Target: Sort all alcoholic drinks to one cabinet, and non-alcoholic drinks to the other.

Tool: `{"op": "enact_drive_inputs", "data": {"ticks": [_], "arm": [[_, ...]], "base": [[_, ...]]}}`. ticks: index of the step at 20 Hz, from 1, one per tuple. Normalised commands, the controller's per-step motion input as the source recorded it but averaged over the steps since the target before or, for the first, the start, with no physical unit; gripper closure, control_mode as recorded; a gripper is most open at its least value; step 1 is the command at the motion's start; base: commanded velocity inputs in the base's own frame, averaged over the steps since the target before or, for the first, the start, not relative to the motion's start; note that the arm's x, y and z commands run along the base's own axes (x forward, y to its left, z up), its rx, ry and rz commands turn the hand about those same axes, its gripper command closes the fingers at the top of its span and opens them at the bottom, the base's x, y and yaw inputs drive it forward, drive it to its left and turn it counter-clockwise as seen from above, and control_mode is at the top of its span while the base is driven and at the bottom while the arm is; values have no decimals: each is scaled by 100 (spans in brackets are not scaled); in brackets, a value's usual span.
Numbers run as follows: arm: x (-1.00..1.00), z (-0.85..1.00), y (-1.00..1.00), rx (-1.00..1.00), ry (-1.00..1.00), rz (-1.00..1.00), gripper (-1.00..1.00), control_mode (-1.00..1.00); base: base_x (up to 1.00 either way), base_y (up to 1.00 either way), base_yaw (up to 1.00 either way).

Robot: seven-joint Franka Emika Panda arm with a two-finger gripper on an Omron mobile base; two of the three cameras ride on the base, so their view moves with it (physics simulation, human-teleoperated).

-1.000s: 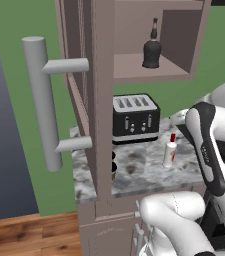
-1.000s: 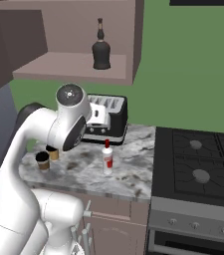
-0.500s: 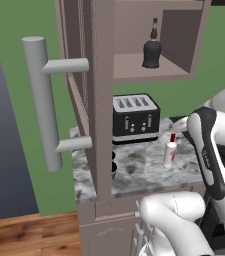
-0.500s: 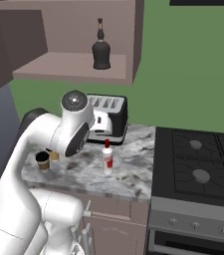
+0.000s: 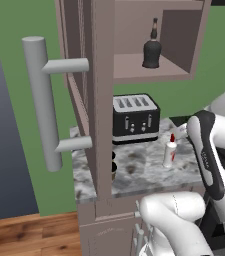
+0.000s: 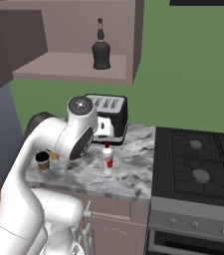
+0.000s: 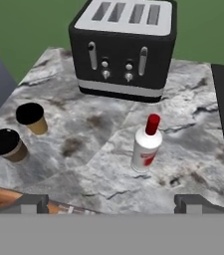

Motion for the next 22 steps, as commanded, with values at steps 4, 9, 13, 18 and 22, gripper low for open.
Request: {"op": "enact_drive_inputs", "data": {"ticks": [4, 9, 13, 18, 22], "arm": [[0, -20, -8, 0, 4, 2, -100, -100], [0, -21, -9, 0, 3, 2, -100, -100], [0, -23, -4, 0, 2, 2, -100, -100], [4, -26, 0, 0, 4, 3, -100, -100], [12, -22, -1, 0, 4, 3, -100, -100]], "base": [[0, 0, 0], [0, 0, 0], [0, 0, 0], [0, 0, 0], [0, 0, 0]]}}
